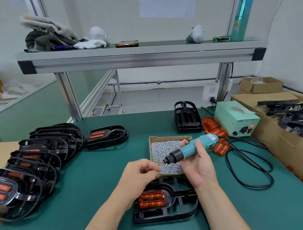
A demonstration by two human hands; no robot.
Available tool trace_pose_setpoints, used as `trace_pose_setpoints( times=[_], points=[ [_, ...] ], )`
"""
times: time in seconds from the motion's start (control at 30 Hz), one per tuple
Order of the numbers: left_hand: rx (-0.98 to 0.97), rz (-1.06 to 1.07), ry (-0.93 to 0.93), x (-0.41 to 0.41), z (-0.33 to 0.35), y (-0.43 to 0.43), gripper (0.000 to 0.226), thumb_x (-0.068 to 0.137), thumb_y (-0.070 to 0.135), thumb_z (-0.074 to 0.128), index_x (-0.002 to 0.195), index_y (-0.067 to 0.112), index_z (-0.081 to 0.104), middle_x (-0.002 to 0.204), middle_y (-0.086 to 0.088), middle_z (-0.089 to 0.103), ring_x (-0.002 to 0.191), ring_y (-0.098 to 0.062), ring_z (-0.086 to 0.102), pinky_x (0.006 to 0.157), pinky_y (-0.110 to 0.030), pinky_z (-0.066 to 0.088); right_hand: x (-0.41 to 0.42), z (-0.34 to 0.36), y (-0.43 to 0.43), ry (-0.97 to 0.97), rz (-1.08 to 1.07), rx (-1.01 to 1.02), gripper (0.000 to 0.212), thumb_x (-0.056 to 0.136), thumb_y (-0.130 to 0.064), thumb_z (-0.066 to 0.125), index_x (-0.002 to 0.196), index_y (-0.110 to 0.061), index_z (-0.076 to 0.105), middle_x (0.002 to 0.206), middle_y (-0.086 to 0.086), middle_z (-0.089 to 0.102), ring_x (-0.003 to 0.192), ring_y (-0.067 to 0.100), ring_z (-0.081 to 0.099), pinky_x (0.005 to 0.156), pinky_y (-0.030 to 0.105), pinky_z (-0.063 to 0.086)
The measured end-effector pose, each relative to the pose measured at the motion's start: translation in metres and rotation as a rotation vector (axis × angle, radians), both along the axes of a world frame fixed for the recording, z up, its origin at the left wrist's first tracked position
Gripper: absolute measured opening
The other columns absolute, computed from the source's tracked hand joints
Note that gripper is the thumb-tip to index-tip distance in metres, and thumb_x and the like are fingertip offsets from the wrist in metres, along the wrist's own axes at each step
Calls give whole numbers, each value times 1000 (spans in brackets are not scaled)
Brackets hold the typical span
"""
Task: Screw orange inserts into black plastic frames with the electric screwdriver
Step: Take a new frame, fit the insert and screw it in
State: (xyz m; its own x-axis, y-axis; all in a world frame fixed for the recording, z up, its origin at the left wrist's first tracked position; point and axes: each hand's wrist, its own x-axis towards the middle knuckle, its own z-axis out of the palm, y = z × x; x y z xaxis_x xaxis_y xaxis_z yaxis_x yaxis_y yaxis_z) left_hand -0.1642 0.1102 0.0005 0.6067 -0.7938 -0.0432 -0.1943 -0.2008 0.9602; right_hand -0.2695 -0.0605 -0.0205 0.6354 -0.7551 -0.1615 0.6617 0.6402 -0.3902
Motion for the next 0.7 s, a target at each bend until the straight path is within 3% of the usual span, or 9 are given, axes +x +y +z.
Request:
trace_pose_setpoints(
  times=[0.2, 0.4, 0.7],
  points=[
    [-36, 100, 134, -11, -3, 2, 17, 80, -1, 76, 78, 16, 75, 87, -18, 74, 81, -28, 69, 90, -46, 54, 0, -3, 0, 40, -17, -27, 26, 99, -24, 56, 118, -7, 50, 93, 11, 64, 90, 20, 64, 102, 40, 50],
    [-92, 183, 259, -12, -2, 2, 14, 80, -4, 76, 86, 8, 74, 90, -21, 73, 82, -26, 69, 93, -49, 56, 2, -6, -1, 58, -20, -42, 26, 100, -22, 56, 121, -7, 49, 96, 12, 63, 92, 21, 63, 109, 43, 45],
    [-67, 233, 159, -14, 1, 1, 19, 81, 0, 76, 75, 18, 77, 82, -10, 74, 88, -32, 70, 88, -43, 58, 3, -7, -1, 97, -24, -90, 23, 102, -22, 55, 120, -9, 49, 93, 12, 64, 85, 20, 66, 98, 39, 50]
  ],
)
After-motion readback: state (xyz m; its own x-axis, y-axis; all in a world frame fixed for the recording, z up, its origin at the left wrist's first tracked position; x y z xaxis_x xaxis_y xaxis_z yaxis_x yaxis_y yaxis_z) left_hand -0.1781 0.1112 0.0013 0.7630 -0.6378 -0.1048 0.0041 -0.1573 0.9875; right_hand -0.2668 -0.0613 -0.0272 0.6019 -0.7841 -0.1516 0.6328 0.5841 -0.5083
